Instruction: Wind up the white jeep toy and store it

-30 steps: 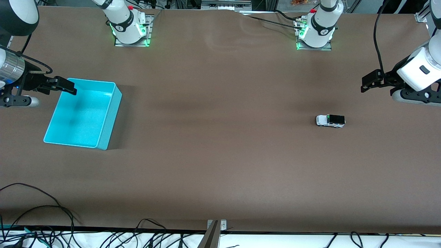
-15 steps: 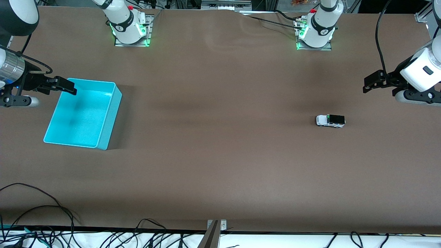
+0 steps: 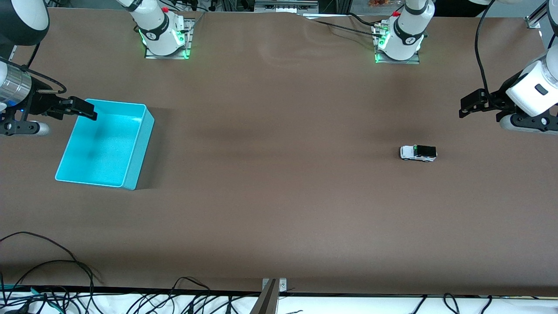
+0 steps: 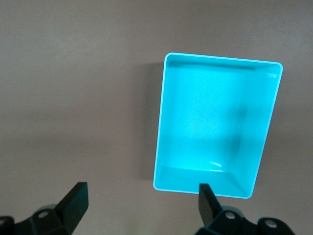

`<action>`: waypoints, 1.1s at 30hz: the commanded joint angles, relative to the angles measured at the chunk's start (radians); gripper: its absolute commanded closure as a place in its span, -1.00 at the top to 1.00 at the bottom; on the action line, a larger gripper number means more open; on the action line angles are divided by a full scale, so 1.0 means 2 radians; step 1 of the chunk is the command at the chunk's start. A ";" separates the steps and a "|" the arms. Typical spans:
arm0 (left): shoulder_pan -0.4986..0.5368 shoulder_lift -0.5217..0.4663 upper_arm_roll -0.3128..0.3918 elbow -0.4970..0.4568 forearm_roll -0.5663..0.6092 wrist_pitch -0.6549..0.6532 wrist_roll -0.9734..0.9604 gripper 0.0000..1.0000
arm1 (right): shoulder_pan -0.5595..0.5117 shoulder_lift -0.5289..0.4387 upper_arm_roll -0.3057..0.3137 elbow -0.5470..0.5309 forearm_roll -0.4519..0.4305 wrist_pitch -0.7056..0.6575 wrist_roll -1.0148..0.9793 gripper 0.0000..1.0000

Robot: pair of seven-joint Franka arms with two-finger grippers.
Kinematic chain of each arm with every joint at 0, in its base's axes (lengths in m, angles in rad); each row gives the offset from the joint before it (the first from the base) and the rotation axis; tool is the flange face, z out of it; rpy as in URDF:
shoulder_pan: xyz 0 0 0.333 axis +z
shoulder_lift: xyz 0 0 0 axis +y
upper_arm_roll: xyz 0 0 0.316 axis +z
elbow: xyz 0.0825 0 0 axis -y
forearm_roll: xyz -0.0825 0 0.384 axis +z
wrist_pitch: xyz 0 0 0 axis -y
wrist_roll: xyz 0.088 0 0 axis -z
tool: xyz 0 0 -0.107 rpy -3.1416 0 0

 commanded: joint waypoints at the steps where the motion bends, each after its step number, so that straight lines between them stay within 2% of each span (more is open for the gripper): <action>1: 0.001 0.008 -0.002 0.018 -0.008 -0.011 0.011 1.00 | 0.004 -0.003 -0.006 -0.002 0.007 -0.003 -0.008 1.00; 17: -0.003 0.010 -0.003 0.016 -0.001 -0.011 0.013 1.00 | 0.004 -0.003 -0.006 -0.002 0.007 -0.003 -0.008 1.00; 33: 0.001 0.027 -0.003 0.017 -0.001 -0.007 0.064 1.00 | 0.004 -0.003 -0.006 -0.002 0.007 -0.004 -0.007 1.00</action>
